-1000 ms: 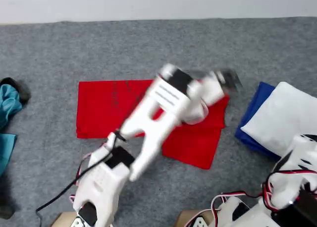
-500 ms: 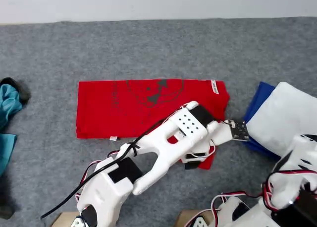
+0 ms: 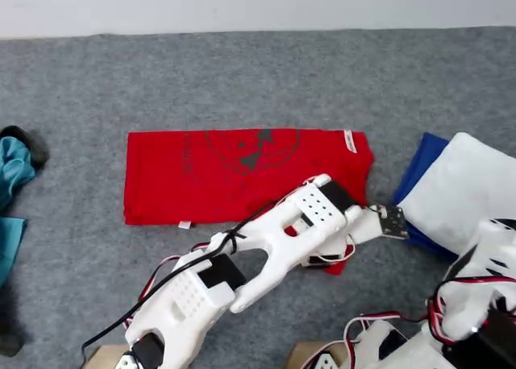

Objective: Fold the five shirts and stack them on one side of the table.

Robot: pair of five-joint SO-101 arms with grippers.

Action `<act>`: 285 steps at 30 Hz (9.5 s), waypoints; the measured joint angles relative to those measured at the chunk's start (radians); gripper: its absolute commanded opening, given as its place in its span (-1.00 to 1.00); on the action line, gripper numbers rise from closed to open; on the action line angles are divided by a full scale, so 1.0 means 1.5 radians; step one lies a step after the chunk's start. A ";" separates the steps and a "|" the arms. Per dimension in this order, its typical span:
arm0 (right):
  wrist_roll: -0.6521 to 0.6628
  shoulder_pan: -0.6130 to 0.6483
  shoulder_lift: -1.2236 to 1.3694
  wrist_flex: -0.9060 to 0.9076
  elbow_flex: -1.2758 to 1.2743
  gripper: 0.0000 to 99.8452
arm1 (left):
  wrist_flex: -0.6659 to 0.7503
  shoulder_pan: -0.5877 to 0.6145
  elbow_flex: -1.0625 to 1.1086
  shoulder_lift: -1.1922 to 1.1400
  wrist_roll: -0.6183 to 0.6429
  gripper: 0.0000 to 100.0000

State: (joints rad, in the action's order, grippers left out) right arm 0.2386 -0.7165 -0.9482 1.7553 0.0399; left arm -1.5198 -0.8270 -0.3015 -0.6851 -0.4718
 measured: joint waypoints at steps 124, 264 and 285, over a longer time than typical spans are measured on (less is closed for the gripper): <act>0.026 0.000 0.000 0.000 0.000 -0.79 | -0.118 0.729 -0.213 -0.083 0.177 -0.56; 0.071 0.000 -0.108 0.001 -0.106 -0.79 | -0.138 0.032 -0.328 0.010 0.119 -0.99; 0.071 0.000 -0.108 0.001 -0.106 -0.79 | -0.135 0.161 -0.293 -0.131 0.109 -0.99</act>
State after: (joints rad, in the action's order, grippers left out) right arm 0.3445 -0.7165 -1.1109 1.7568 -0.1197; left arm -1.7223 -0.5861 -0.7403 -0.8815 -0.3076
